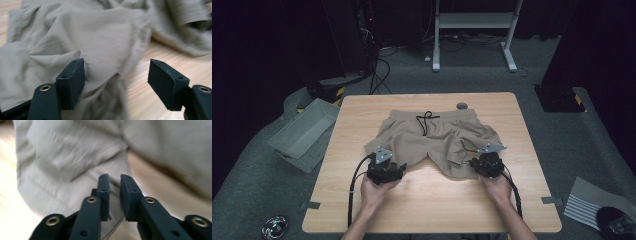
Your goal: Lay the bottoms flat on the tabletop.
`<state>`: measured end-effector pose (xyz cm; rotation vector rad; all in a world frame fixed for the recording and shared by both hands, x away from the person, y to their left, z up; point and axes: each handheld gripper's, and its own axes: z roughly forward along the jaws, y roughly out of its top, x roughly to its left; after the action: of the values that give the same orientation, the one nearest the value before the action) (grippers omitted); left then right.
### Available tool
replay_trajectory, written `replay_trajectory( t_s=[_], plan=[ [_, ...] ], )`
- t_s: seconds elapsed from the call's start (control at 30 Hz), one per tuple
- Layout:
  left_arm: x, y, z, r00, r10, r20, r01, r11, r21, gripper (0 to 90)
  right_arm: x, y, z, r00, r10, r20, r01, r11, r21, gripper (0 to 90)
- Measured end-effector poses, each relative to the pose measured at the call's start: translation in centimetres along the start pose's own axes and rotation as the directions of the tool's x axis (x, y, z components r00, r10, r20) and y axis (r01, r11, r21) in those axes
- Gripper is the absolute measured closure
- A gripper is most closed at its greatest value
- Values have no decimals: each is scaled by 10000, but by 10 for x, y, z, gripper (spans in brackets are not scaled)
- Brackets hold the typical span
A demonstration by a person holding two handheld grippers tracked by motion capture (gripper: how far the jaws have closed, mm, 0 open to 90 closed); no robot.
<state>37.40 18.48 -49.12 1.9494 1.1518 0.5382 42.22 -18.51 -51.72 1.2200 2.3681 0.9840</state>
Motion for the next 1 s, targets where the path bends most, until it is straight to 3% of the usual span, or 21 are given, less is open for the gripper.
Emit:
replay_trajectory(
  t_s=[0.07, 0.2, 0.3, 0.37, 0.53, 0.63, 0.73, 0.87, 0.97, 1.0],
  plan=[
    [-11, 7, -2, 9992, 114, 390, -112, 9999, -47, 298, 7, -1, -1, 9995, -112, -303, 114, 9999, 52, 849],
    [-25, 16, 6, 9961, 263, 847, -265, 9996, 12, 296, 33, -3, -1, 9927, -965, -725, 976, 9952, 111, 853],
    [-39, 19, 18, 9917, 397, 1221, -431, 9987, 254, 294, 49, -3, -1, 9855, -1451, -874, 1471, 9890, 169, 807],
    [-49, 21, 25, 9875, 605, 1456, -668, 9970, 387, 293, 53, -3, -3, 9847, -1588, -712, 1593, 9872, 5, 748],
    [-70, 26, 43, 9756, 881, 2011, -982, 9943, 408, 291, 44, 2, -13, 9956, -928, -144, 913, 9920, -867, 605],
    [-81, 28, 54, 9678, 835, 2376, -966, 9944, 440, 294, 40, 7, -10, 9973, -730, 94, 736, 9916, -1064, 553],
    [-88, 29, 66, 9652, 712, 2515, -877, 9946, 547, 303, 39, 10, 0, 9986, -486, 208, 507, 9923, -1127, 532],
    [-91, 28, 80, 9705, 766, 2286, -943, 9933, 673, 374, 40, 16, 14, 9992, -359, 180, 376, 9942, -1006, 550],
    [-89, 24, 89, 9695, 811, 2312, -1091, 9878, 1114, 539, 40, 19, 24, 9987, -517, 23, 517, 9970, -580, 677],
    [-88, 22, 89, 9688, 1012, 2261, -1253, 9876, 950, 582, 40, 18, 28, 9983, -587, -30, 585, 9974, -423, 710]
  ],
)
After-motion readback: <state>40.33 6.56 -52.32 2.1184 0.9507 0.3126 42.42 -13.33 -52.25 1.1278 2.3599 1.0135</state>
